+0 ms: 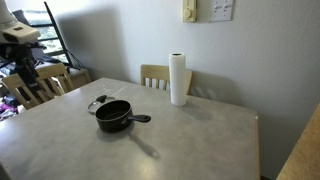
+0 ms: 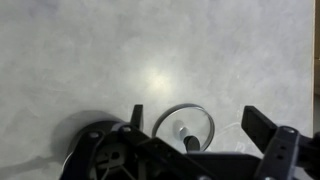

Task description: Get the lid from the table and place it on the black pot

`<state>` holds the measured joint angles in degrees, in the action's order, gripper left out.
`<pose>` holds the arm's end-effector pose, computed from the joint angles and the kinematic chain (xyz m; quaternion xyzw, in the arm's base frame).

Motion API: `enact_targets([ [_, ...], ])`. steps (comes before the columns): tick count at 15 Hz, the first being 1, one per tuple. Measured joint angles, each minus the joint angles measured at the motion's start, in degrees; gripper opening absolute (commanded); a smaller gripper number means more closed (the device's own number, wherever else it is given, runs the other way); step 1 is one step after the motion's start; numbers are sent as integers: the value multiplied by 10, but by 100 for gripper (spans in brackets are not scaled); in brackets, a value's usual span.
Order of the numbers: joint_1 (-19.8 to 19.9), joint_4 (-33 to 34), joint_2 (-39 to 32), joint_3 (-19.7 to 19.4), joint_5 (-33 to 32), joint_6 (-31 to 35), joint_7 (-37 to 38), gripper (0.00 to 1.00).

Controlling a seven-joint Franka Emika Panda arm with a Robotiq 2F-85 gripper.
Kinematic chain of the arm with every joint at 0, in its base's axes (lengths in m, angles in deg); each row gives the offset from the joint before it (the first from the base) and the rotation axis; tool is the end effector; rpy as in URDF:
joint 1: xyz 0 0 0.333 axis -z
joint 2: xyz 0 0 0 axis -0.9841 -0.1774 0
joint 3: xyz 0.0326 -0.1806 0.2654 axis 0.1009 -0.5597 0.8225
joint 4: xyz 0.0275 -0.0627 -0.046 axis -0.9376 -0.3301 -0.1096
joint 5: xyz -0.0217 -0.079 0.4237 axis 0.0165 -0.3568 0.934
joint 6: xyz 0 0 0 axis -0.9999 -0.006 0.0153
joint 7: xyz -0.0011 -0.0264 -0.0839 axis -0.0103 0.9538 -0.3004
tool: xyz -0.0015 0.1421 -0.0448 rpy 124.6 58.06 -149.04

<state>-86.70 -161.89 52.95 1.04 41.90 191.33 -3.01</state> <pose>0.4435 0.1592 0.3267 -0.9763 0.1697 -0.0474 0.1256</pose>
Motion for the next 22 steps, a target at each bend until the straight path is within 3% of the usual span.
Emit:
enact_targets([
  [9,-2,22,-36,-4,-3,2,-4,100],
  [14,-2,33,-78,-25,-9,1,-43,100],
  [22,-10,175,-208,-32,-139,-55,-60,100],
])
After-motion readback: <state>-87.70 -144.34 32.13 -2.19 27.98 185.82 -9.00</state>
